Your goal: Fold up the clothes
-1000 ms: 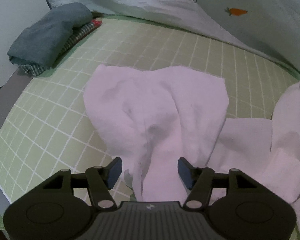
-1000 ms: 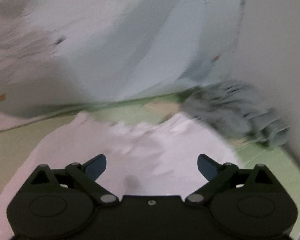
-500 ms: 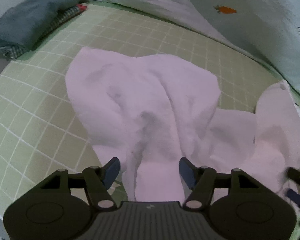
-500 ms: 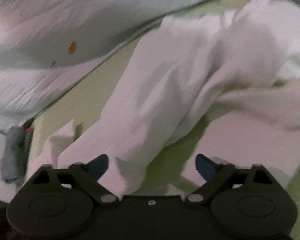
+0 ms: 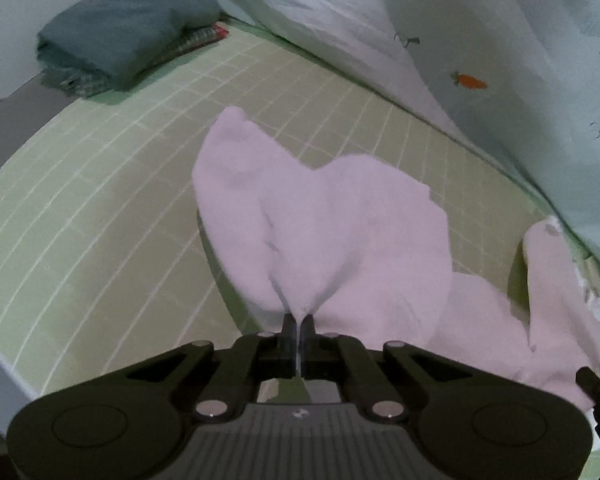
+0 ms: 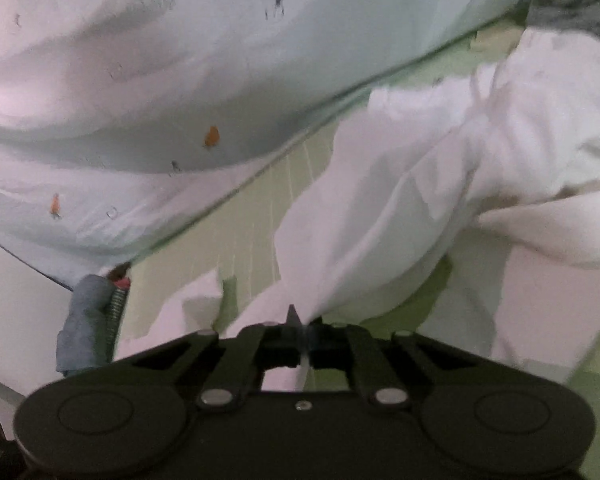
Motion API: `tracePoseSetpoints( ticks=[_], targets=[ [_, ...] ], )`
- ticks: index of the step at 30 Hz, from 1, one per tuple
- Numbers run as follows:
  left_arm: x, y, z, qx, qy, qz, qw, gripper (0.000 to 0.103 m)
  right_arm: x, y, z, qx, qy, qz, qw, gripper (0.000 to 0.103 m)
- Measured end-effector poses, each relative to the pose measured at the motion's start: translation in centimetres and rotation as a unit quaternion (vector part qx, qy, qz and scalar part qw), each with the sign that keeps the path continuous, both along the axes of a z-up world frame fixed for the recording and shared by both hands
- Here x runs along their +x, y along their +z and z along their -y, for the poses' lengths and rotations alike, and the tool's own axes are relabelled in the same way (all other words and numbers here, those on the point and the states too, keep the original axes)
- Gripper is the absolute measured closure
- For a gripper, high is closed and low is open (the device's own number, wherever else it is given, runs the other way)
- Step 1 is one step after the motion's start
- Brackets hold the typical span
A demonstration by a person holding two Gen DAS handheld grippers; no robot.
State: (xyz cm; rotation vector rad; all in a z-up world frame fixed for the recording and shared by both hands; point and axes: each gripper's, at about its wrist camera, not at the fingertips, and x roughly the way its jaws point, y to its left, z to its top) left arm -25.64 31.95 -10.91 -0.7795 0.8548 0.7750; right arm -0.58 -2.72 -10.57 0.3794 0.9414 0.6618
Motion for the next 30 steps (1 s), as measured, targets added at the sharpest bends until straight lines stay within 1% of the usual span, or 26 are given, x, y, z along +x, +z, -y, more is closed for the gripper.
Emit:
tracePoseSetpoints(
  ticks=[2, 6, 8, 10, 11, 12, 13, 14, 15, 17, 18, 19, 20, 21, 22, 23, 24, 26, 27, 28, 30],
  targets=[
    [-1.2, 0.3, 1.1, -0.009, 0.005, 0.001, 0.9999, 0.102, -0.2, 0.0, 1.6, -0.014, -0.007, -0.003, 1.000, 0.100],
    [-2.3, -0.9, 4.2, -0.029, 0.002, -0.032, 0.9991, 0.098, -0.4, -2.5, 3.6, -0.056, -0.014, -0.041, 0.997, 0.098],
    [-3.0, -0.3, 5.0, -0.019, 0.006, -0.041, 0.9990, 0.088, -0.4, -3.7, 3.7, -0.070, -0.012, -0.063, 0.995, 0.096],
    [-3.8, 0.4, 5.8, -0.009, 0.011, -0.048, 0.9987, 0.083, -0.5, -4.1, 3.5, -0.072, -0.005, -0.078, 0.994, 0.091],
    [-4.1, 0.7, 6.2, -0.004, 0.014, -0.052, 0.9985, 0.083, -0.5, -4.4, 3.4, -0.073, -0.001, -0.083, 0.994, 0.089],
    [-4.2, 1.0, 6.1, 0.005, 0.020, -0.058, 0.9981, 0.082, -0.4, -4.6, 3.4, -0.074, 0.004, -0.088, 0.993, 0.083],
    [-4.3, 1.3, 6.1, 0.016, 0.023, -0.065, 0.9975, 0.079, -0.3, -4.8, 3.3, -0.074, 0.008, -0.092, 0.993, 0.074],
    [-4.6, 1.5, 5.7, 0.026, 0.025, -0.068, 0.9971, 0.074, -0.4, -5.2, 3.3, -0.073, 0.011, -0.096, 0.993, 0.068],
    [-4.7, 1.7, 5.1, 0.029, 0.026, -0.067, 0.9970, 0.072, -0.5, -5.6, 3.3, -0.073, 0.014, -0.100, 0.992, 0.064],
    [-4.4, 1.7, 4.2, 0.023, 0.033, -0.059, 0.9975, 0.061, -0.7, -5.9, 3.1, -0.076, 0.014, -0.113, 0.991, 0.062],
    [-4.1, 1.5, 3.5, 0.020, 0.033, -0.052, 0.9979, 0.058, -0.9, -6.0, 3.1, -0.077, 0.012, -0.115, 0.990, 0.058],
    [-3.8, 1.3, 2.9, 0.019, 0.032, -0.044, 0.9983, 0.050, -1.1, -6.1, 3.2, -0.077, 0.010, -0.114, 0.991, 0.055],
    [-3.5, 1.1, 2.3, 0.017, 0.031, -0.037, 0.9987, 0.039, -1.4, -6.1, 3.2, -0.077, 0.007, -0.112, 0.991, 0.054],
    [-3.1, 0.9, 1.6, 0.015, 0.030, -0.030, 0.9990, 0.035, -1.6, -6.1, 3.1, -0.080, 0.001, -0.109, 0.991, 0.050],
    [-2.3, 0.5, 1.1, 0.014, 0.021, -0.028, 0.9993, 0.033, -1.9, -6.1, 2.9, -0.085, -0.007, -0.105, 0.991, 0.048],
    [-1.6, -0.1, 0.5, 0.013, 0.009, -0.033, 0.9993, 0.033, -2.2, -6.1, 2.8, -0.090, -0.015, -0.102, 0.991, 0.046],
    [-0.8, -0.7, -0.1, 0.012, -0.003, -0.039, 0.9991, 0.032, -2.5, -6.1, 2.7, -0.095, -0.023, -0.099, 0.990, 0.043],
    [0.5, -1.8, -1.3, 0.015, -0.017, -0.054, 0.9983, 0.031, -2.9, -6.2, 2.1, -0.100, -0.036, -0.090, 0.990, 0.033],
    [1.1, -2.4, -1.9, 0.018, -0.029, -0.065, 0.9973, 0.029, -3.1, -6.2, 1.7, -0.102, -0.042, -0.086, 0.990, 0.023],
    [1.7, -3.0, -2.6, 0.022, -0.041, -0.077, 0.9960, 0.026, -3.2, -6.3, 1.4, -0.104, -0.048, -0.082, 0.990, 0.020],
    [2.9, -4.2, -3.5, 0.035, -0.069, -0.096, 0.9924, 0.026, -3.6, -6.4, 0.8, -0.108, -0.061, -0.074, 0.990, 0.019]
  ],
)
